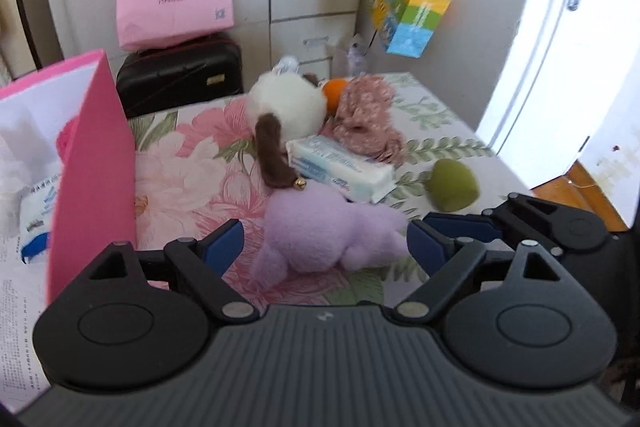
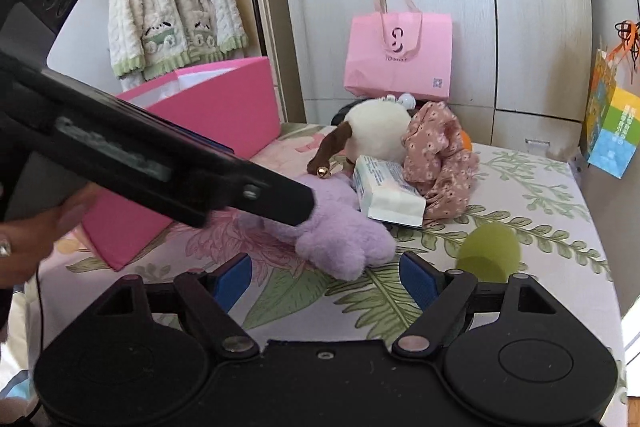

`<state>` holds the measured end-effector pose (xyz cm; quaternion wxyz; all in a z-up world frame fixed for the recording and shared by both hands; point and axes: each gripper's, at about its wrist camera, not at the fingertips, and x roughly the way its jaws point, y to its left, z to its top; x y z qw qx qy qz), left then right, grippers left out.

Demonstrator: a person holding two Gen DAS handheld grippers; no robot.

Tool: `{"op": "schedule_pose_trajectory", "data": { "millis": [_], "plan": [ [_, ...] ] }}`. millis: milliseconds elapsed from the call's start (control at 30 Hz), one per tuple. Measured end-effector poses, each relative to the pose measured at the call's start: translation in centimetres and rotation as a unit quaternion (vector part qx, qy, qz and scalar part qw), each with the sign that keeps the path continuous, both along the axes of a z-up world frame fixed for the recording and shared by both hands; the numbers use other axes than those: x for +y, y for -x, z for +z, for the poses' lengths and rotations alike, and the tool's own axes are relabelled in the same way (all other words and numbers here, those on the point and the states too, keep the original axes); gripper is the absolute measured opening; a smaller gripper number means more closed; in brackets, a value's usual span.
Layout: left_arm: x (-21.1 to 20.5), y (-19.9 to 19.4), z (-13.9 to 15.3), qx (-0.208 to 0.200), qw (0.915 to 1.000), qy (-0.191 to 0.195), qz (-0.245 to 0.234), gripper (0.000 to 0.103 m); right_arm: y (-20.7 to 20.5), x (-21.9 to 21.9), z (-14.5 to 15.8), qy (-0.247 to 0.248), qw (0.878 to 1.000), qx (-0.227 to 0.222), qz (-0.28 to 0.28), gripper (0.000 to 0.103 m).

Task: Organize soft objects
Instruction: 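Move both tools back toward the lilac plush toy, then grasp the lilac plush toy with the left gripper and carry it toward the box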

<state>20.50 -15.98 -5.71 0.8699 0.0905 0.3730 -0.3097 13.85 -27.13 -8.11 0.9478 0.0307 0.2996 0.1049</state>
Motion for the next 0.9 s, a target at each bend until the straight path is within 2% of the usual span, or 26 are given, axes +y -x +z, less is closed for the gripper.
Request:
{"op": "schedule_pose_trajectory", "data": {
  "millis": [167,267,500,600,733,900],
  "plan": [
    [-0.6,-1.9,-1.6,0.02,0.9994,-0.003,0.029,0.087,-1.6,0.5,-0.5,0.017,1.0,0.004,-0.018,0.085],
    [-0.3,-2.6,-2.1,0.039,0.9986,0.012,0.034,0.085,-2.4,0.4,-0.8,0.011,1.0,0.014,-0.024,0.085],
    [0.3,-3.2,-2.9,0.085,0.9951,0.044,0.026,0.071,-3.3,0.5,-1.2,-0.005,0.999,0.038,-0.025,0.088],
    [0.3,-2.9,-2.9,0.083,0.9952,0.044,0.027,0.066,-3.4,1.2,-1.4,0.006,0.999,0.041,-0.023,0.089],
    [0.4,-2.3,-2.9,0.078,0.9957,0.042,0.028,0.063,-3.4,2.8,-1.7,0.051,0.997,0.038,-0.031,0.089],
    [0.9,-1.7,-3.2,0.09,0.9942,0.052,0.027,0.063,-3.2,3.1,-1.7,0.042,0.997,0.037,-0.054,0.089]
  ]
}}
